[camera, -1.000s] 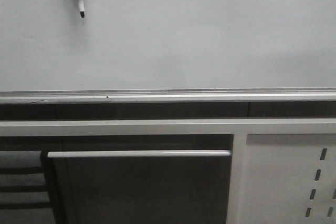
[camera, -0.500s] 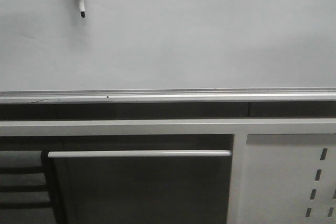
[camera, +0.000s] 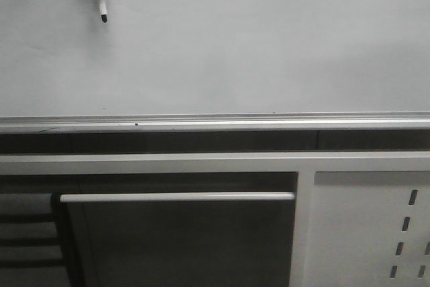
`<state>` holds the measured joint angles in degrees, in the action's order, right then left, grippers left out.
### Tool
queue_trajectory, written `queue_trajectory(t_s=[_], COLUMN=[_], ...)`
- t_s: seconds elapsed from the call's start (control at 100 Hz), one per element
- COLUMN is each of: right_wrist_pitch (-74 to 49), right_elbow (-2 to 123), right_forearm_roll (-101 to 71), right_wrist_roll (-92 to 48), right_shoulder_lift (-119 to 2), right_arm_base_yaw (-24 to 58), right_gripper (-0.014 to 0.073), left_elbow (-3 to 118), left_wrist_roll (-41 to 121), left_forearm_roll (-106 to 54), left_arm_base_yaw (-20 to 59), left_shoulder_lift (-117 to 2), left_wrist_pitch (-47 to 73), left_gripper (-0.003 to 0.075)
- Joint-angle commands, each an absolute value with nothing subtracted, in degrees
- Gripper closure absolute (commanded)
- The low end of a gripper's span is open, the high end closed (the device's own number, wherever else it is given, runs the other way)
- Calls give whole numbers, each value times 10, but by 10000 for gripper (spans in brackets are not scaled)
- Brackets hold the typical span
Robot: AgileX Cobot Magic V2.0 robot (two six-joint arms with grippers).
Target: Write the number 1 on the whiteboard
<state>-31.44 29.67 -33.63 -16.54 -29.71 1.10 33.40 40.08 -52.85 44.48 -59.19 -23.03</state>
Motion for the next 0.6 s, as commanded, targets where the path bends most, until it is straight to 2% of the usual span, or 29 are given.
queue_trajectory(t_s=[0.0, 0.34, 0.59], right_wrist_pitch=[-280, -280, -280], right_elbow=[318, 318, 318], right_forearm_roll=[-348, -348, -348], right_wrist_roll=[-173, -173, -173], right_shoulder_lift=[-305, -305, -305], right_arm_base_yaw=[11, 11, 11], right_gripper=[157, 157, 157], left_elbow=[369, 413, 423], left_wrist_roll=[401, 401, 401], left_forearm_roll=[-499, -492, -490], left_arm_base_yaw=[451, 451, 451], left_shoulder_lift=[-606, -660, -681], left_wrist_pitch=[-266, -268, -281], left_gripper=[312, 375, 380])
